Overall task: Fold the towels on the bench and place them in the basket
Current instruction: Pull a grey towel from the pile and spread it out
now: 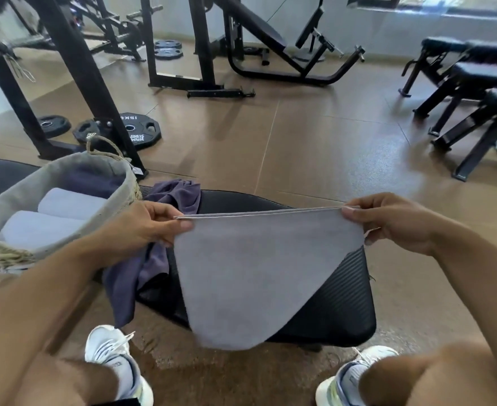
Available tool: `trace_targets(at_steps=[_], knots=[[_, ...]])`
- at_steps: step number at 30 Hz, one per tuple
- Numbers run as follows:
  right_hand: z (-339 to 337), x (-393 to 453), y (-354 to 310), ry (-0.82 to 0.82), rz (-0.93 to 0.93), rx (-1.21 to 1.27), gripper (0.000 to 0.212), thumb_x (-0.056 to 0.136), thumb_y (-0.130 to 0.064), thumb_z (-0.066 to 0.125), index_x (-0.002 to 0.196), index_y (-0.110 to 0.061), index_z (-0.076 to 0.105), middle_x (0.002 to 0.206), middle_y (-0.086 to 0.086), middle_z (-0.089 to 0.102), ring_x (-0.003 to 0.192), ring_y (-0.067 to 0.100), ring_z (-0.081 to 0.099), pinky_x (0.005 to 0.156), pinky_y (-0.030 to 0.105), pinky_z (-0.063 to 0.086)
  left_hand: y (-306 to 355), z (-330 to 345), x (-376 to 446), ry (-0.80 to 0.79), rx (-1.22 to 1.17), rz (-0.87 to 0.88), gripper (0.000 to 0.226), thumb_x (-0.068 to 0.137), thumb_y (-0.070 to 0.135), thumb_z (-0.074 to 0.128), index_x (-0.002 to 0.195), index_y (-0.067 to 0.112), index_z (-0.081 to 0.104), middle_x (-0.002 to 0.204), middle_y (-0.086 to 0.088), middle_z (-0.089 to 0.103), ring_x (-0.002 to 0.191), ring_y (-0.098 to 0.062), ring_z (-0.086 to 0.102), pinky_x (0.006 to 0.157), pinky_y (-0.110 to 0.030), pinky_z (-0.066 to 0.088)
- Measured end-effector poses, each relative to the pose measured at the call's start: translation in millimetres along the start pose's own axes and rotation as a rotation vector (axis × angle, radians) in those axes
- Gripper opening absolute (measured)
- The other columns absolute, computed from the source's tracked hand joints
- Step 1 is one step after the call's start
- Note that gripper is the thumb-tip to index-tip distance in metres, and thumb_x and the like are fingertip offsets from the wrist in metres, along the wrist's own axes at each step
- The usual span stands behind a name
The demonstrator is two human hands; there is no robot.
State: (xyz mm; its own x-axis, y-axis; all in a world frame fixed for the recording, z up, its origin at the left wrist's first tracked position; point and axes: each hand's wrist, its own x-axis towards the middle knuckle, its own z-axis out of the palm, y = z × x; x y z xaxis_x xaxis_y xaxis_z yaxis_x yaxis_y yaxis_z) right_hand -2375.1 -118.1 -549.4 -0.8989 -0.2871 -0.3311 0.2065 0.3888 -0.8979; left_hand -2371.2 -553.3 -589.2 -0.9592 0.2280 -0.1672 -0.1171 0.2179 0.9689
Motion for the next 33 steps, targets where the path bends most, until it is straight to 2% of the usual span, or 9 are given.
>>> trace_targets(at_steps=[6, 11, 15, 17, 22, 25, 27, 30, 33], knots=[[-22.9, 11.5, -27.0, 0.098, 0.058, -0.164, 0.028, 0.094, -0.034, 0.065, 0.104, -0.010, 0.077, 0.091, 0.008, 0.076, 0.074, 0.014, 0.068, 0.060, 0.026, 0.054, 48.6, 0.1, 28.3, 0.059, 0.123, 0.070, 0.027, 0.082, 0.032, 0.076, 0.091, 0.006, 0.078, 0.089, -0.024, 0.073, 0.077, -0.025, 0.063, 0.063, -0.018, 0.056], [-37.0, 40.4, -56.0, 0.204, 0.078, -0.147, 0.033, 0.098, -0.031, 0.064, 0.113, -0.003, 0.071, 0.103, 0.010, 0.071, 0.089, 0.022, 0.066, 0.071, 0.036, 0.063, 82.8, -1.0, 66.0, 0.133, 0.318, 0.084, 0.019, 0.090, 0.030, 0.071, 0.093, 0.012, 0.077, 0.082, -0.002, 0.076, 0.069, -0.010, 0.067, 0.058, -0.018, 0.052], [-42.9, 62.7, -95.1, 0.428, -0.147, 0.152, 0.020, 0.102, -0.023, 0.060, 0.109, -0.005, 0.063, 0.102, 0.013, 0.059, 0.088, 0.022, 0.062, 0.060, 0.030, 0.062, 127.6, 1.5, 93.8, 0.326, 0.289, 0.164, 0.008, 0.089, 0.030, 0.074, 0.088, 0.022, 0.075, 0.084, 0.004, 0.074, 0.073, -0.008, 0.069, 0.056, -0.021, 0.051], [-47.6, 69.7, -108.5, 0.551, -0.301, 0.276, 0.014, 0.102, -0.020, 0.059, 0.105, -0.006, 0.061, 0.097, 0.009, 0.060, 0.089, 0.020, 0.062, 0.069, 0.030, 0.063, 151.5, 5.6, 101.6, 0.425, 0.221, 0.269, 0.007, 0.088, 0.029, 0.076, 0.084, 0.024, 0.074, 0.083, 0.005, 0.073, 0.072, -0.007, 0.070, 0.053, -0.022, 0.055], [-44.9, 61.6, -95.3, 0.800, -0.503, 0.078, 0.014, 0.102, -0.021, 0.060, 0.088, -0.020, 0.064, 0.092, 0.002, 0.067, 0.092, 0.022, 0.067, 0.091, 0.045, 0.060, 159.6, 14.5, 100.4, 0.403, 0.065, 0.435, 0.001, 0.090, 0.013, 0.075, 0.091, 0.013, 0.075, 0.087, -0.005, 0.074, 0.076, -0.012, 0.072, 0.067, -0.019, 0.059], [-22.6, 39.3, -52.8, 0.738, -0.454, -0.050, 0.016, 0.102, -0.025, 0.060, 0.087, -0.027, 0.064, 0.092, 0.007, 0.074, 0.095, 0.031, 0.073, 0.082, 0.032, 0.059, 118.5, 21.2, 84.3, 0.354, 0.281, 0.468, 0.003, 0.088, 0.013, 0.077, 0.090, 0.015, 0.076, 0.076, -0.002, 0.072, 0.062, -0.001, 0.064, 0.064, -0.012, 0.050], [-7.3, 27.1, -11.0, 0.647, -0.347, -0.251, 0.015, 0.101, -0.030, 0.061, 0.087, -0.029, 0.066, 0.086, -0.001, 0.075, 0.088, 0.027, 0.073, 0.079, 0.038, 0.054, 76.3, 24.3, 68.9, 0.281, 0.469, 0.425, 0.015, 0.085, 0.014, 0.080, 0.078, 0.028, 0.077, 0.071, 0.001, 0.073, 0.063, -0.001, 0.060, 0.064, -0.015, 0.047], [15.8, 7.5, 47.6, 0.352, -0.222, -0.395, 0.024, 0.098, -0.021, 0.066, 0.080, -0.036, 0.068, 0.076, -0.013, 0.069, 0.076, 0.007, 0.064, 0.075, 0.037, 0.050, 12.0, 26.1, 41.5, 0.036, 0.584, 0.323, 0.020, 0.083, 0.009, 0.081, 0.076, 0.026, 0.075, 0.076, 0.009, 0.076, 0.069, 0.001, 0.067, 0.071, -0.025, 0.056], [33.1, -8.5, 81.7, 0.110, -0.141, -0.549, 0.016, 0.096, -0.022, 0.069, 0.083, -0.031, 0.068, 0.084, -0.013, 0.072, 0.083, 0.003, 0.067, 0.082, 0.035, 0.053, -32.5, 29.8, 18.9, -0.127, 0.804, 0.374, 0.009, 0.086, 0.018, 0.079, 0.086, 0.025, 0.073, 0.083, 0.014, 0.073, 0.079, -0.003, 0.068, 0.075, -0.035, 0.056]])
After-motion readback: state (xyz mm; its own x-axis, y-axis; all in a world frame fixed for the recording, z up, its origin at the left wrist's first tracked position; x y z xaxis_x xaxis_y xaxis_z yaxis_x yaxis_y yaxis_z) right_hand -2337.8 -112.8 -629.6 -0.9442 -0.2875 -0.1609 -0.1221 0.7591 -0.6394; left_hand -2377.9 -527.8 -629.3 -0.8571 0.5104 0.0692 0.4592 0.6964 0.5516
